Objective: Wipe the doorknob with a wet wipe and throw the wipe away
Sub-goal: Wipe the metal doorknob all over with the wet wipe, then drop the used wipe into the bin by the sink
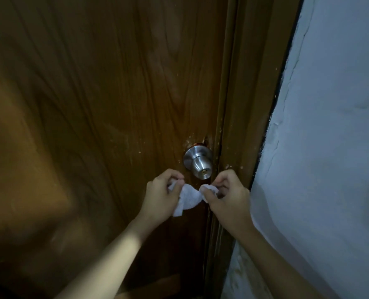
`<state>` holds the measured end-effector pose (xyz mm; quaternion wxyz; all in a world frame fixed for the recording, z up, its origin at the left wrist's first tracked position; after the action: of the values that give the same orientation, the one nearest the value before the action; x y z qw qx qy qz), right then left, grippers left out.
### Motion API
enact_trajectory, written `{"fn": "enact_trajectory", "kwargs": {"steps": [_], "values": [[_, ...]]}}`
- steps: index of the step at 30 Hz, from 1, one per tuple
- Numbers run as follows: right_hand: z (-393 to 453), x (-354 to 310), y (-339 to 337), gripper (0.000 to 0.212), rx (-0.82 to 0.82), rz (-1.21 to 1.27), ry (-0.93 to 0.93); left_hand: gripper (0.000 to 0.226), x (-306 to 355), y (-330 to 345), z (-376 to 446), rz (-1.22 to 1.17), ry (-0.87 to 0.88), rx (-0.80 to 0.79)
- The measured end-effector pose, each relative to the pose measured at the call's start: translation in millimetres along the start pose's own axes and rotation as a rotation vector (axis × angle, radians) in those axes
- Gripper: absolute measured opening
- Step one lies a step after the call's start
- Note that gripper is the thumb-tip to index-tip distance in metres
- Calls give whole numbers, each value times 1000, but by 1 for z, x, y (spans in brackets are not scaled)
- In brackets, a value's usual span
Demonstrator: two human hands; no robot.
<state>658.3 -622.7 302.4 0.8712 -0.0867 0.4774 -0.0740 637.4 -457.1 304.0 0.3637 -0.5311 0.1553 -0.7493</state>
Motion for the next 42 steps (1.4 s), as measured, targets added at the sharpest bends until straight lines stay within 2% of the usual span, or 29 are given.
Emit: {"fn": "enact_trajectory", "kwargs": {"steps": [3, 8, 10, 12, 14, 18, 20, 23, 25, 27, 32, 38, 42], "values": [[-5, -17, 7, 16, 0, 112, 6, 12, 7, -1, -13, -186, -54, -43], [-12, -40, 21, 19, -123, 280, 42, 21, 25, -7, -29, -373, -64, -182], [-15, -43, 23, 25, -174, 326, 114, 26, 30, -14, -32, -383, -56, -169], [-15, -46, 19, 32, -165, 327, 148, 20, 33, -24, -32, -362, -50, -117], [-13, -54, 12, 31, -112, 262, 114, 17, 33, -33, -31, -355, -67, -59], [-24, -75, 9, 32, -90, 147, 74, 34, 39, -50, -43, -515, -169, 3], [-40, -88, 13, 34, -147, 202, 96, 43, 46, -56, -58, -612, -175, -37], [-69, -108, 25, 26, -267, 461, 181, 53, 53, -65, -85, -707, -161, -111], [-93, -120, 33, 24, -321, 556, 252, 57, 53, -73, -106, -677, -182, -128], [-119, -128, 37, 25, -332, 540, 300, 59, 52, -82, -130, -576, -170, -140], [-191, -154, 34, 28, -340, 555, 332, 55, 58, -101, -197, -448, -44, -148], [-271, -160, 4, 33, -220, 683, 457, 45, 57, -103, -267, -326, -50, -128], [-311, -157, -14, 24, -190, 728, 497, 32, 62, -94, -307, -315, -89, -178]]}}
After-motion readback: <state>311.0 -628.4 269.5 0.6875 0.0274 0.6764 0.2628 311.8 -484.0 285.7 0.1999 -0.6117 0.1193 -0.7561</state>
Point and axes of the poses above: each hand's wrist, its own z-axis towards the middle knuckle, its own y-axis out of the palm, x = y × z, the point moved 7 cm from there along z, towards the middle knuckle, and after that the axes turned 9 degrees about z, right-handed, at the moved point
